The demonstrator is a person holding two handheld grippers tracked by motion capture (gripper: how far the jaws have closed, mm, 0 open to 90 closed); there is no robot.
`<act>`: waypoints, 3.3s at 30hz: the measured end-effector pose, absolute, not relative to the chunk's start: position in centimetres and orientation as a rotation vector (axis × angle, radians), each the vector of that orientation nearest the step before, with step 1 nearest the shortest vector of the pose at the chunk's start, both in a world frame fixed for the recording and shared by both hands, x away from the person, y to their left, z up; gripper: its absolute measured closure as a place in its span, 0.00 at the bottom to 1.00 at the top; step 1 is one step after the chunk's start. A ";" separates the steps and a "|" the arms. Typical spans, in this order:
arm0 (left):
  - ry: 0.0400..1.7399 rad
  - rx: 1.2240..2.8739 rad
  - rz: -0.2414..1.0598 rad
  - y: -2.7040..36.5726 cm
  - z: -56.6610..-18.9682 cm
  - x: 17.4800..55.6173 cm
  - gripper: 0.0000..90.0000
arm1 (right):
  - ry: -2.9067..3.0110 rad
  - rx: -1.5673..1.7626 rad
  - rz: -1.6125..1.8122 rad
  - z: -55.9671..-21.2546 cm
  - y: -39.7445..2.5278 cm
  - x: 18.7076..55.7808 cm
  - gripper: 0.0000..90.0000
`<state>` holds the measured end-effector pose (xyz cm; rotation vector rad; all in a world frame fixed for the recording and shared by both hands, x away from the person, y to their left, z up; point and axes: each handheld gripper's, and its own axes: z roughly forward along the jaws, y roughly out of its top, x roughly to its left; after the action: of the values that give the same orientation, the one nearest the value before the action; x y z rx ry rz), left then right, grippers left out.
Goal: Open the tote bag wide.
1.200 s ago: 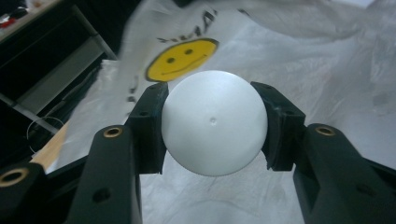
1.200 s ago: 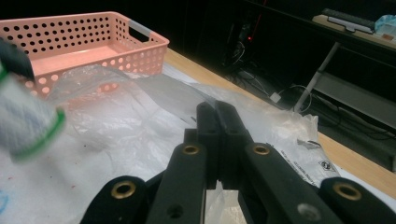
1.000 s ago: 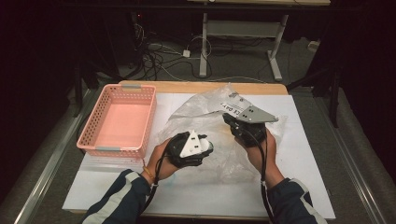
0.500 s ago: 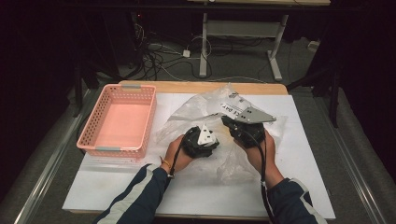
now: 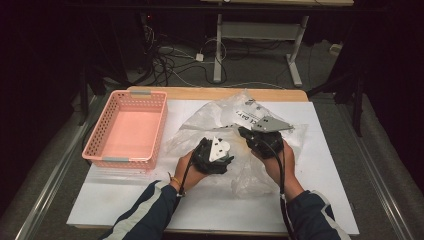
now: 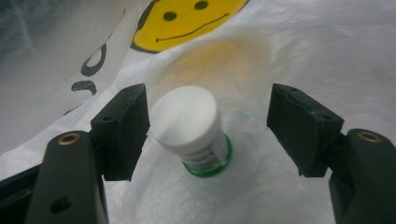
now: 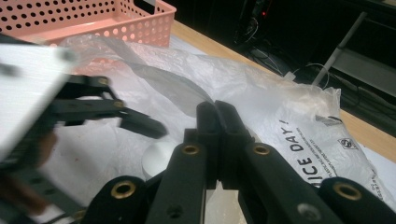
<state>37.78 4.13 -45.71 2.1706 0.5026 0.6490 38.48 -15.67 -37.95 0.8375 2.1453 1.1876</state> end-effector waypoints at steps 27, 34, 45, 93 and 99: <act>0.693 2.154 0.827 15.7 -41.2 34.2 0.26 | 2.165 0.834 1.190 -37.2 -18.5 37.0 1.00; 0.713 2.250 0.728 15.3 -42.2 35.2 0.36 | 2.149 0.859 1.206 -37.0 -19.5 37.0 1.00; 0.676 2.313 0.676 14.7 -42.9 35.5 0.89 | 2.157 0.833 1.248 -37.0 -19.7 36.7 0.91; 0.719 2.205 0.718 15.0 -44.4 35.3 0.44 | 2.264 0.752 1.009 -43.3 -23.3 30.1 1.00; 0.758 2.249 0.702 14.2 -44.9 36.5 0.51 | 2.221 0.779 1.035 -43.0 -24.0 30.3 1.00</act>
<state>36.45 14.17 -44.90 2.2490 0.7579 0.7017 30.32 -24.01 -43.05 0.7785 2.2206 1.0350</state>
